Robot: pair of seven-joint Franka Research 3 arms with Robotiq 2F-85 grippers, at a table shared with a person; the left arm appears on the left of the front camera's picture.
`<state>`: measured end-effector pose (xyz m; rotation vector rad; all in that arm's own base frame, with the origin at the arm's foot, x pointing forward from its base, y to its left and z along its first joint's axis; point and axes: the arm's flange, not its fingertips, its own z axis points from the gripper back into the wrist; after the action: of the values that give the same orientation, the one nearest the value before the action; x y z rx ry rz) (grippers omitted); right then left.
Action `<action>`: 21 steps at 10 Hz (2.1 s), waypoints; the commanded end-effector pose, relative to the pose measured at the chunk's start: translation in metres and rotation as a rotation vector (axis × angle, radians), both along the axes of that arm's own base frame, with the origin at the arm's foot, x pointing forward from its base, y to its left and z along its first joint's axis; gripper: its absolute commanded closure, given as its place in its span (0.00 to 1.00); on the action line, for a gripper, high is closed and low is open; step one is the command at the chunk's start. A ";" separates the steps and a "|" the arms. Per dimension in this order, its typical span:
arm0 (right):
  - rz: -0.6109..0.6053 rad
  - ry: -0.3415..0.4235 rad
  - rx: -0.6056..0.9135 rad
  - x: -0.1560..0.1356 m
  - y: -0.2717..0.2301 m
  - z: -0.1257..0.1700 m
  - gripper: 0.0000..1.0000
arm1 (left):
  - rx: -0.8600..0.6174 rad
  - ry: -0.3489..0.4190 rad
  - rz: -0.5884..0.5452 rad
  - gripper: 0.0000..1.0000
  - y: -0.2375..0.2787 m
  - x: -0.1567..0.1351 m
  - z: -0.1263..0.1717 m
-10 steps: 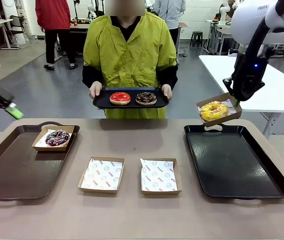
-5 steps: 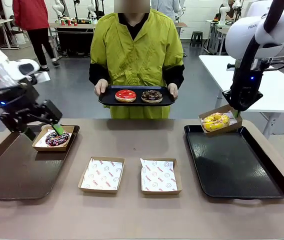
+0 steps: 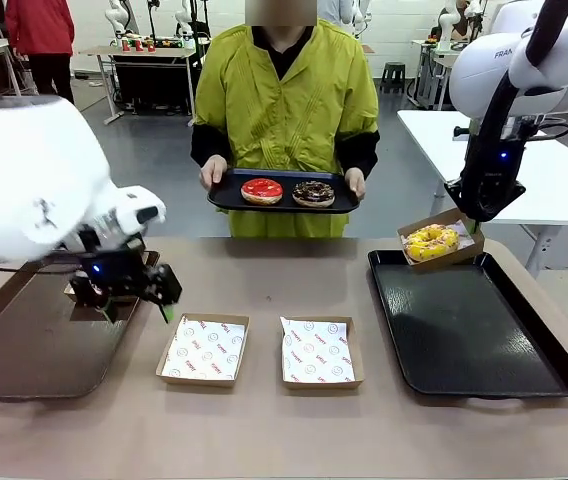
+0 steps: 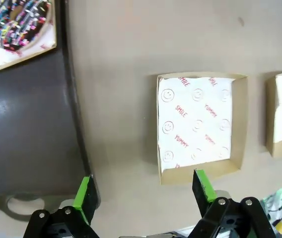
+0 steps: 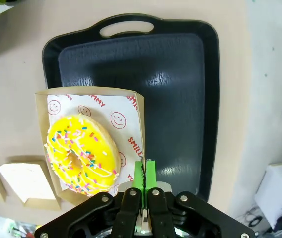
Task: Individually package the donuts and arrange them on the tray.
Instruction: Place the picked Paper togo box on the Handle tray while simultaneously picking up another Paper togo box from the table with the other hand.
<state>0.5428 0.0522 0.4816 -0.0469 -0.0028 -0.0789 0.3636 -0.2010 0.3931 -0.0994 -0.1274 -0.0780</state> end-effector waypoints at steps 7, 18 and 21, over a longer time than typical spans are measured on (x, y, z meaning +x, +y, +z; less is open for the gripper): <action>0.004 -0.002 0.010 -0.002 -0.001 0.001 0.99 | 0.046 0.016 0.002 0.00 -0.017 0.003 -0.033; -0.024 -0.038 0.103 0.029 -0.013 -0.058 0.99 | 0.040 0.073 0.060 0.00 -0.037 0.026 -0.053; 0.001 0.009 0.115 0.037 -0.009 -0.078 0.99 | 0.057 0.104 0.075 0.00 -0.044 0.038 -0.068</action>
<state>0.5748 0.0431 0.4034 0.0353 -0.0038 -0.1005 0.3954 -0.2341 0.3256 -0.0749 -0.0265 -0.0302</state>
